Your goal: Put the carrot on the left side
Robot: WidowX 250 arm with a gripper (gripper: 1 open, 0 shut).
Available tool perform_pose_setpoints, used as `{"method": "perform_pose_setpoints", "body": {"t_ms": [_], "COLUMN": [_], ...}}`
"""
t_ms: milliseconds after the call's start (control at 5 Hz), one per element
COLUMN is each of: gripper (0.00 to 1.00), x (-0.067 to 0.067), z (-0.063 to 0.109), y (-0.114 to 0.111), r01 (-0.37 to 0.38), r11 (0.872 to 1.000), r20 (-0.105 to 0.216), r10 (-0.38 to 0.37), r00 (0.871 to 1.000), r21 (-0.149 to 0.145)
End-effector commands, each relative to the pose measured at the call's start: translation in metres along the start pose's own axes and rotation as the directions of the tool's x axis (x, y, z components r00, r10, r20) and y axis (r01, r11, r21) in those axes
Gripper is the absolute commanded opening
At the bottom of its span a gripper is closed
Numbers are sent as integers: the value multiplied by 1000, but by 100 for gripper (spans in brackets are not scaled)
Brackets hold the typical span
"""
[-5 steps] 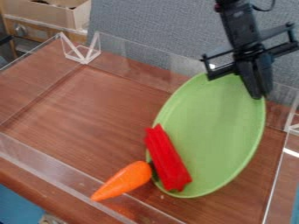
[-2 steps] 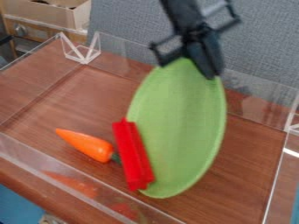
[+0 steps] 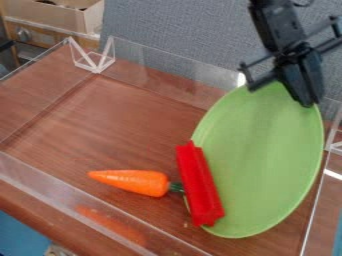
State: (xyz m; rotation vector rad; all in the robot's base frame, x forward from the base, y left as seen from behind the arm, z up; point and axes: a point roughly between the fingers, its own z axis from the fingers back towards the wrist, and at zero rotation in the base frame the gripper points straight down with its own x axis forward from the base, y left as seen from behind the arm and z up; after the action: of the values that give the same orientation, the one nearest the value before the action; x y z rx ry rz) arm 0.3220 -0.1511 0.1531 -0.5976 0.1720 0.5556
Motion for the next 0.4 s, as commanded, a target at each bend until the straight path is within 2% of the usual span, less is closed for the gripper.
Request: {"method": "perform_pose_setpoints", "body": {"t_ms": [0, 200], "gripper": [0, 0], "x": [-6, -11], "z": [38, 23], "y": [6, 3], "r01": [4, 5], "r11": [998, 999], "r20": [53, 32], "r10": [0, -4], "r00": [999, 999], "r21": [-63, -54]}}
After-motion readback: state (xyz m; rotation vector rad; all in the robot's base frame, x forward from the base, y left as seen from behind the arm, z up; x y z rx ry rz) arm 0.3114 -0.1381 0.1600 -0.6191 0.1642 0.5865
